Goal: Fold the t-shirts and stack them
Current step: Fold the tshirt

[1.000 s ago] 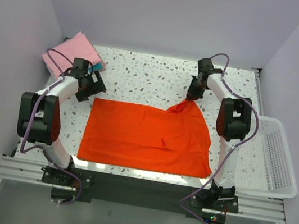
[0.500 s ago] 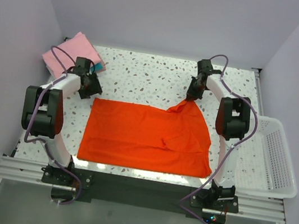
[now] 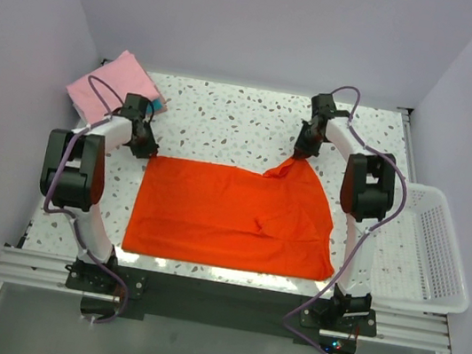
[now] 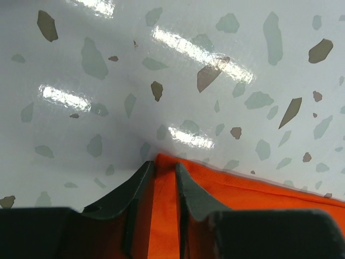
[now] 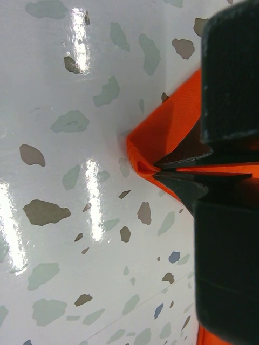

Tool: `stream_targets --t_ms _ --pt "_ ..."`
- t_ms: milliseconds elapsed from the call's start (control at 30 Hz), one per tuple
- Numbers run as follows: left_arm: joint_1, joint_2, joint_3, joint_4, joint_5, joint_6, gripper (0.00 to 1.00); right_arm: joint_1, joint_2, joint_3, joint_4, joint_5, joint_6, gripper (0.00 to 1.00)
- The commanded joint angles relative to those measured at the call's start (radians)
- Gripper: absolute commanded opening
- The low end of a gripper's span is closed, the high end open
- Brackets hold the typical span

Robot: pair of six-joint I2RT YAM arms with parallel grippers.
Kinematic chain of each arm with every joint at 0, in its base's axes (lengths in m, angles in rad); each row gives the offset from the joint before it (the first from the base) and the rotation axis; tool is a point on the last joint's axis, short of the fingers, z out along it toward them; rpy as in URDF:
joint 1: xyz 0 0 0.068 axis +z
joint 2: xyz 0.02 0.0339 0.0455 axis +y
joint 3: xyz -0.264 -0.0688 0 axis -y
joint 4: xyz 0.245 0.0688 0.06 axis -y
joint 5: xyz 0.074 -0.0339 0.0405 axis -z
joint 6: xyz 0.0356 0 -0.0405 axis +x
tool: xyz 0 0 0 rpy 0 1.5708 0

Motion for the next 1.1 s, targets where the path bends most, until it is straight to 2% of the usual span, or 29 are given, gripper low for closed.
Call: stream_targets --t_ms 0,67,367,833,1067 --pt "-0.003 0.016 0.043 0.006 -0.010 0.026 0.26 -0.002 -0.029 0.000 0.025 -0.007 -0.005 0.03" --pt "-0.003 0.020 0.044 0.006 -0.012 0.027 0.20 -0.002 -0.031 0.000 0.025 -0.008 -0.003 0.00" --pt "-0.003 0.042 0.064 0.021 0.001 0.041 0.00 -0.002 -0.035 0.049 0.000 -0.002 0.015 0.00" --pt "-0.025 0.121 0.207 0.041 0.068 0.055 0.00 -0.019 0.089 0.319 -0.095 0.039 0.035 0.00" --pt "-0.025 0.154 0.305 0.081 0.126 0.075 0.00 -0.022 0.078 0.365 -0.101 0.028 0.062 0.00"
